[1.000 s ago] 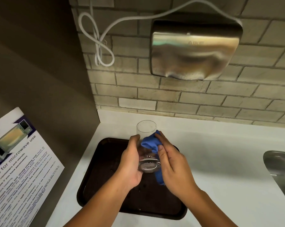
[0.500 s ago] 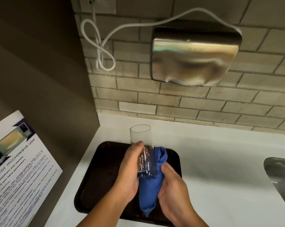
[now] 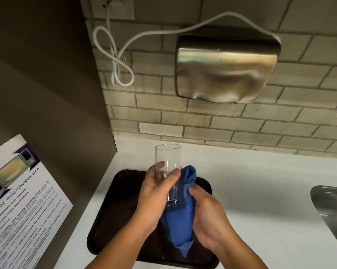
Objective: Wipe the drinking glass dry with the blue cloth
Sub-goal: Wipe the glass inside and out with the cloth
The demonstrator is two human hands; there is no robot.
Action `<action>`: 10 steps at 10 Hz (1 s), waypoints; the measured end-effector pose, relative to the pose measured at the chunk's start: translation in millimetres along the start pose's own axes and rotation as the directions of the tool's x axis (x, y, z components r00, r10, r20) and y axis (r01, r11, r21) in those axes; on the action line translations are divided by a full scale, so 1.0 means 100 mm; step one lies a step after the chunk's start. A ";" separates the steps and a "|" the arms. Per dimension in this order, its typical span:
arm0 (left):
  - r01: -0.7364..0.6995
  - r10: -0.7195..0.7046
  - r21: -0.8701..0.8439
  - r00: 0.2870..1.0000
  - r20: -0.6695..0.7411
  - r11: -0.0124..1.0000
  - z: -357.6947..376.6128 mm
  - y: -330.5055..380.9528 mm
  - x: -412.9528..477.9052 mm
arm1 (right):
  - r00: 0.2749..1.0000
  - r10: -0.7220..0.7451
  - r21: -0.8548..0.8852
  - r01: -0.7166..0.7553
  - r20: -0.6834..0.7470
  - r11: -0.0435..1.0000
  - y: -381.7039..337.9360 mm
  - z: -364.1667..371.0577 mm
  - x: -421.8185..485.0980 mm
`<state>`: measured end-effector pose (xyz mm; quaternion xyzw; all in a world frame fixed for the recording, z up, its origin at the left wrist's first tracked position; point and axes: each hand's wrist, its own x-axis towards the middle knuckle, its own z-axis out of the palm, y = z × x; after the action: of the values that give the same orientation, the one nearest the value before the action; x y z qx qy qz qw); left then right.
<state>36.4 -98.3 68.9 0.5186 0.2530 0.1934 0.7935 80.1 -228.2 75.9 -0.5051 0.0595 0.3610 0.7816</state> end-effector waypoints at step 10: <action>0.047 -0.049 0.110 0.999 0.014 0.993 -0.06 0.00 0.08 | 0.977 -0.203 -0.241 0.211 0.060 0.947 -0.10 0.05 0.33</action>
<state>39.1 -89.7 65.7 0.5569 0.2689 0.1556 0.7703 109.5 -209.9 70.2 -0.5954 -0.0524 0.2901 0.7474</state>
